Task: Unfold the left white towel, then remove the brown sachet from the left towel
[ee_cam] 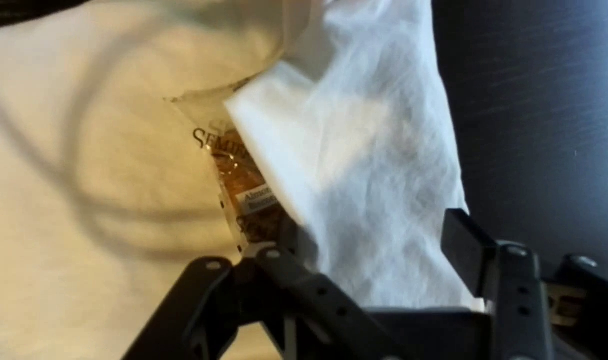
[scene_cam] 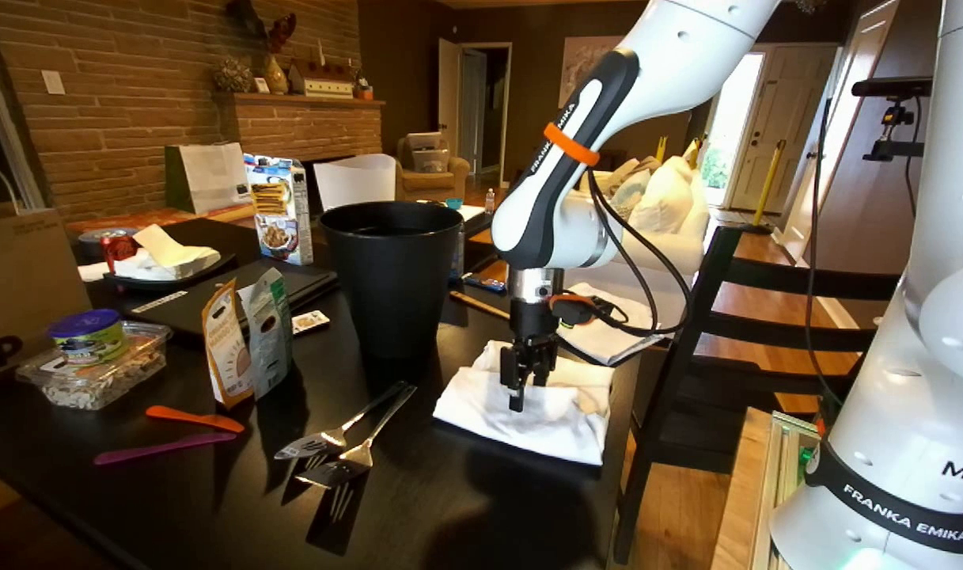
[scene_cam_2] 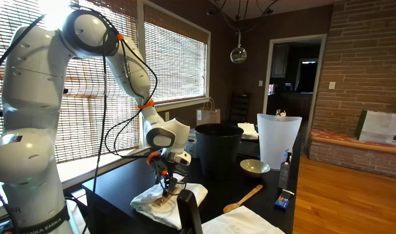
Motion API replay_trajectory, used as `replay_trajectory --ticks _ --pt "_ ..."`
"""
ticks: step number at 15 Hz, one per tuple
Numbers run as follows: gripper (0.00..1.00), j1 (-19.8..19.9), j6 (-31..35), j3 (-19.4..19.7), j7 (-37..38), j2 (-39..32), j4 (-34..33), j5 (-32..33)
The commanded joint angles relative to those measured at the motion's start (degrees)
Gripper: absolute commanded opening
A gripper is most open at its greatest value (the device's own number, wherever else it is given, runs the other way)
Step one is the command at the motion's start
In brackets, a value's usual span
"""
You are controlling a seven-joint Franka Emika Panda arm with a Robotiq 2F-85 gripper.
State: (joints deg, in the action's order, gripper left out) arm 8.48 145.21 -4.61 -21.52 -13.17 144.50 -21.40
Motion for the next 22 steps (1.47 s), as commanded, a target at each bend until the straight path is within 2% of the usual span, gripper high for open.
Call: replay_trajectory --ticks 1,7,10,14,22 --pt "0.44 0.1 -1.3 -1.2 -2.8 0.0 -1.0 -3.1" --pt "0.04 -1.0 -3.6 -2.2 -3.5 3.7 0.1 -4.1" --pt "0.0 -2.1 -5.2 -2.7 -3.9 5.3 0.4 -5.2" --pt "0.04 -4.6 -8.9 -4.0 -5.9 7.5 1.1 -8.1" --pt "0.03 -10.9 -14.2 -5.9 -8.6 11.2 1.9 -11.7"
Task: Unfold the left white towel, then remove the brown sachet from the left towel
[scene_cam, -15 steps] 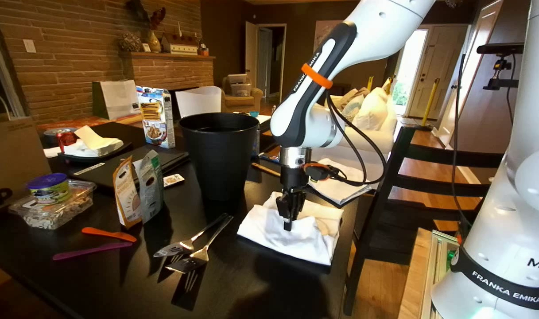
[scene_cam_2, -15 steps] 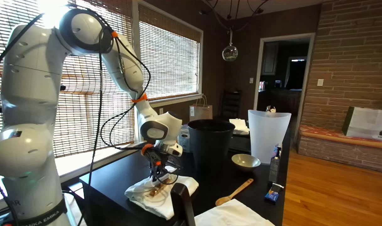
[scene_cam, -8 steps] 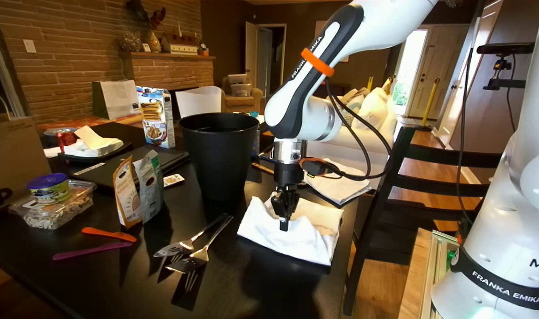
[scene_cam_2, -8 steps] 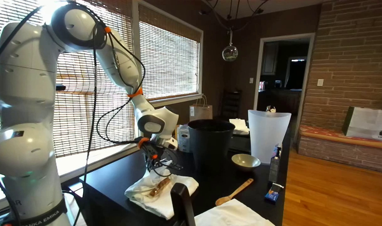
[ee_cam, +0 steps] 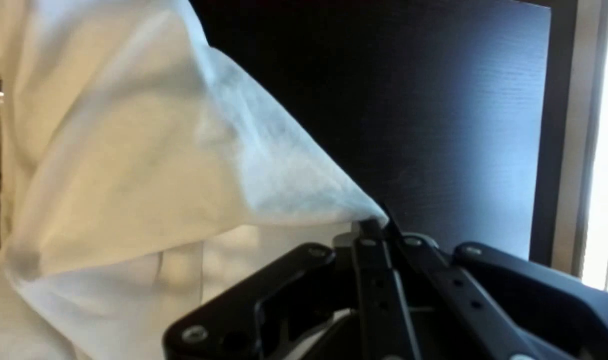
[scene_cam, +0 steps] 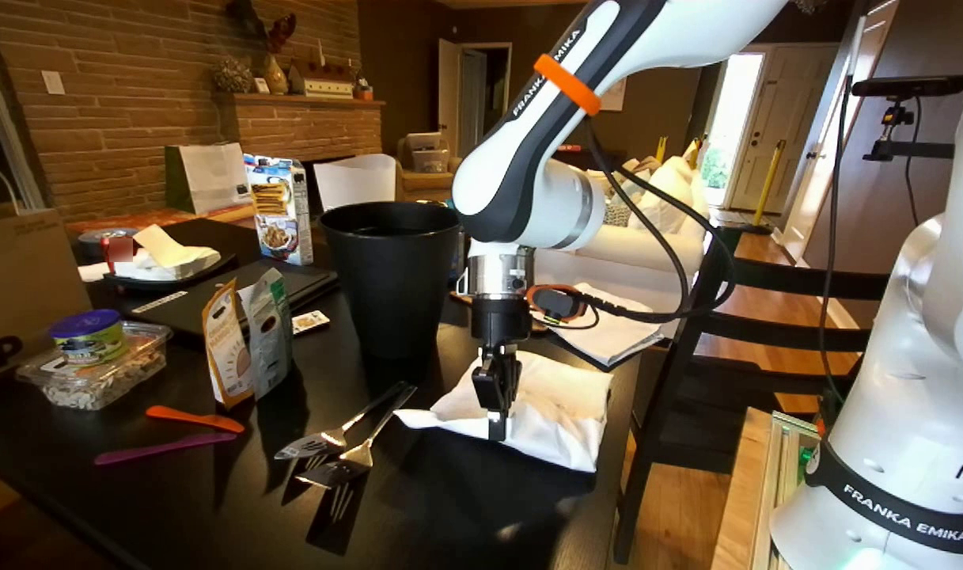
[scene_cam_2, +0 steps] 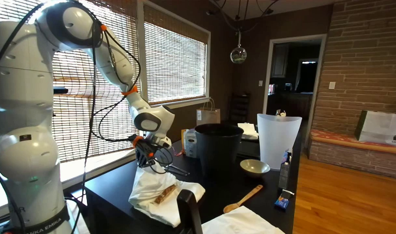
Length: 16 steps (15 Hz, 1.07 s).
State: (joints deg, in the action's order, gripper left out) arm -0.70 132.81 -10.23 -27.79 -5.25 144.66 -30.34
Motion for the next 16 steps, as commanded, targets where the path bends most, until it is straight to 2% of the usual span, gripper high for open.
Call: replay_trajectory --ticks 1,4,5,7,8,16 --pt "0.03 -2.5 -1.6 -0.5 -2.5 3.7 2.0 -2.9" --pt "0.04 -4.2 -3.5 -0.6 -3.8 4.4 2.3 -3.3" --pt "0.29 -4.6 -3.8 -0.5 -4.0 4.4 2.3 -3.0" --pt "0.3 -4.6 -3.8 0.4 -3.9 4.8 2.2 -1.7" --pt "0.36 -4.3 -3.7 0.9 -3.8 5.0 2.1 -1.2" --pt "0.91 0.0 -2.0 8.5 -6.8 7.1 2.6 4.9"
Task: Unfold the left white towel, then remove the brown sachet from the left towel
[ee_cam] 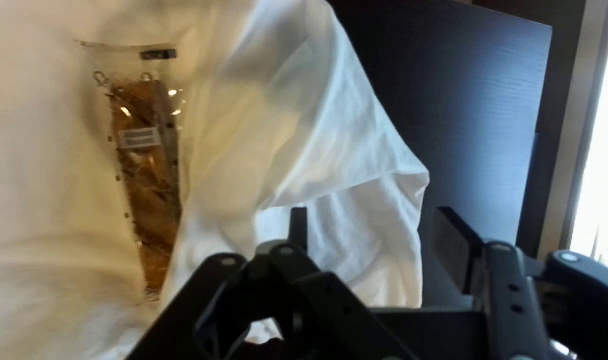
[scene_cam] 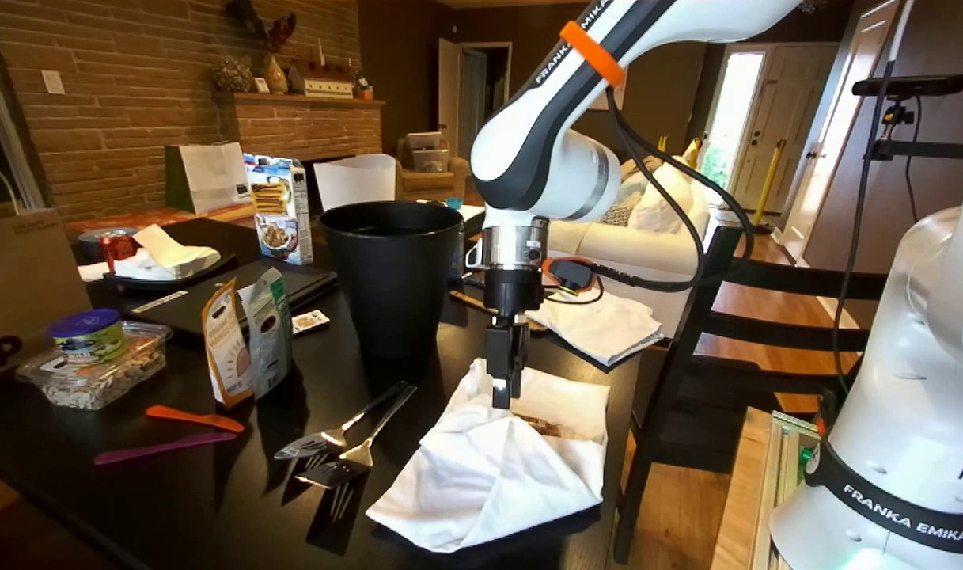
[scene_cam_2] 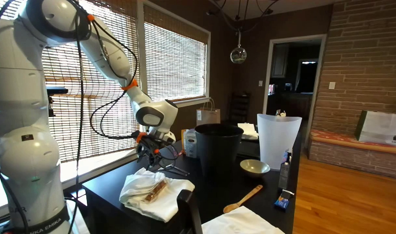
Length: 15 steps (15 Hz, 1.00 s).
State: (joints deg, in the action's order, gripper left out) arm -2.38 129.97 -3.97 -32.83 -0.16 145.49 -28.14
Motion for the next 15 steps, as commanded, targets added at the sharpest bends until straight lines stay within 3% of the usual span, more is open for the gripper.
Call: replay_trajectory --ticks 1,7,15 --pt "0.98 2.4 1.4 3.2 -2.6 1.6 1.8 3.3" --pt "1.0 4.8 2.9 6.4 -7.1 -1.4 1.3 2.7" --pt "1.0 4.9 13.7 3.4 -10.1 -8.2 0.9 -4.4"
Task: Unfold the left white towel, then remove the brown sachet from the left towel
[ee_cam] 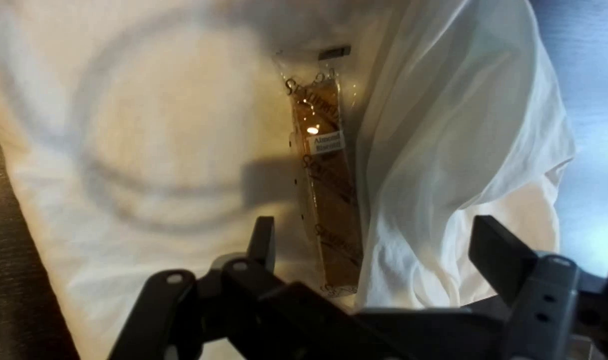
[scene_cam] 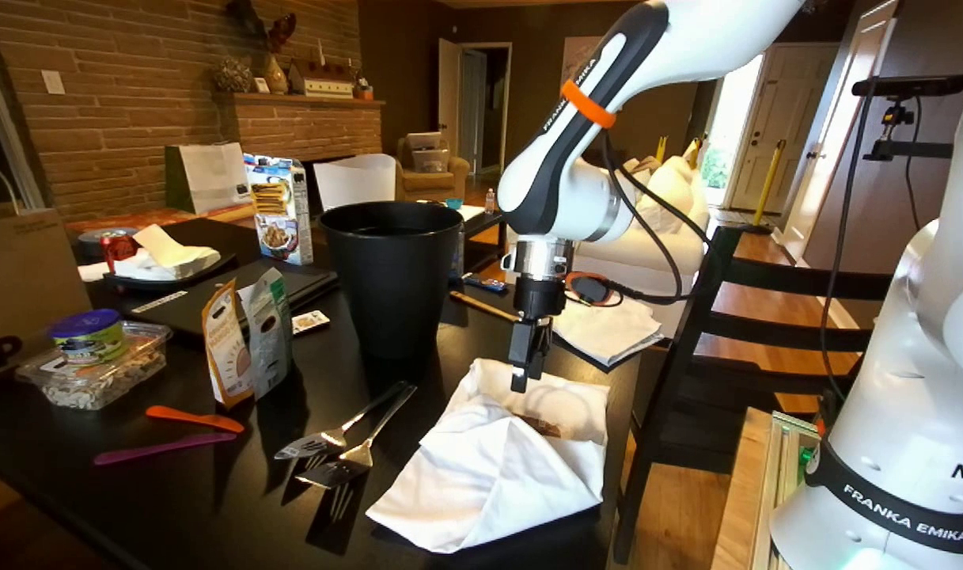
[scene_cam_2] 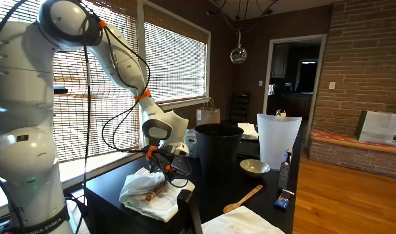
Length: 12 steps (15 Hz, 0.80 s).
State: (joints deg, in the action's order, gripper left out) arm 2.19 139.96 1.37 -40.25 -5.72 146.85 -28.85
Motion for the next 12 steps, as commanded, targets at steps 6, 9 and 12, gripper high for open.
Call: replay_trajectory --ticks 6,9,12 --pt "1.0 0.9 7.6 -6.6 -5.9 -6.2 -3.0 -11.2" --pt "0.96 0.7 9.0 -7.9 -6.8 -7.2 -4.2 -12.8" --pt "0.7 0.6 10.4 -9.0 -7.1 -8.4 -5.0 -13.2"
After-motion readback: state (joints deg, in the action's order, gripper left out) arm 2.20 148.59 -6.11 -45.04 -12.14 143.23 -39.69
